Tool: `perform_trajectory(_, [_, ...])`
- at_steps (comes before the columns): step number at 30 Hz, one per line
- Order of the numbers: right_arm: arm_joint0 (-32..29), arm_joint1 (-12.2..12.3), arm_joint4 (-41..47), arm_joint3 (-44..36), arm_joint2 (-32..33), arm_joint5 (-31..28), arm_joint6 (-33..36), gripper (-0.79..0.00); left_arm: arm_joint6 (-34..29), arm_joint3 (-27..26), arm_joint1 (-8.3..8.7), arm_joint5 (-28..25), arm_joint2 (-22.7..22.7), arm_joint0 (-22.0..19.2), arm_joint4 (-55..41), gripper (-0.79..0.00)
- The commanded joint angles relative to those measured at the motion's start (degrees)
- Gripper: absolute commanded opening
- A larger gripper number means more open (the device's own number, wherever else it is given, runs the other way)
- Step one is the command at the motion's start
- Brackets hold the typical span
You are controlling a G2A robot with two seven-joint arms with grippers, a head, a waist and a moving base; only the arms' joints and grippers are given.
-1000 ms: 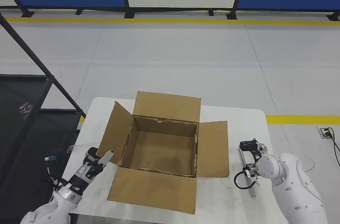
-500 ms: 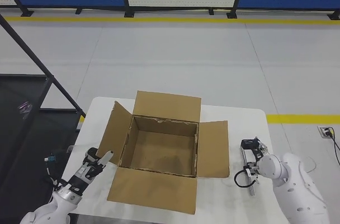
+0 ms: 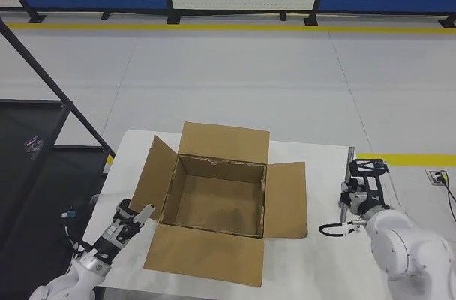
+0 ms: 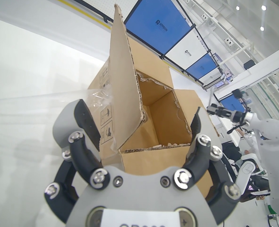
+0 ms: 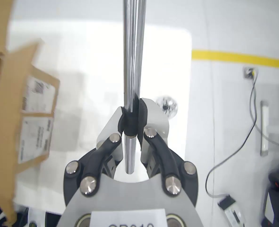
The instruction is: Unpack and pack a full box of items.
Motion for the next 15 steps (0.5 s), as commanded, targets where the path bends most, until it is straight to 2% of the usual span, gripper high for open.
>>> perform_trajectory(1, [-2.53,-0.19,-2.37,-6.12,-2.0,-0.07,-7.59,-0.785,0.57,0.02,-0.02,-0.21,-0.14,0.26,-0.36,0.0])
perform_trajectory(5, [-2.59,-0.65,-5.59,-9.76,-8.3,-2.59,-15.4,-0.785,1.68,0.12,-0.04,-0.35,-0.96,0.74,-1.34,0.0])
perform_trajectory(8, [1.86,-1.25,-5.15,-7.56,-13.99,-6.36,-17.64,-0.785,2.51,0.18,-0.05,-0.54,-1.8,1.09,-2.41,0.0])
perform_trajectory(11, [10.11,-2.32,-2.29,-0.91,-20.5,-10.76,-15.74,-0.785,3.07,0.32,-0.02,-0.63,-2.93,1.45,-3.37,0.0])
perform_trajectory(15, [24.8,-5.15,2.26,13.77,-31.2,-13.44,-10.9,-0.785,3.67,0.61,0.01,-0.78,-4.38,1.94,-4.63,0.0])
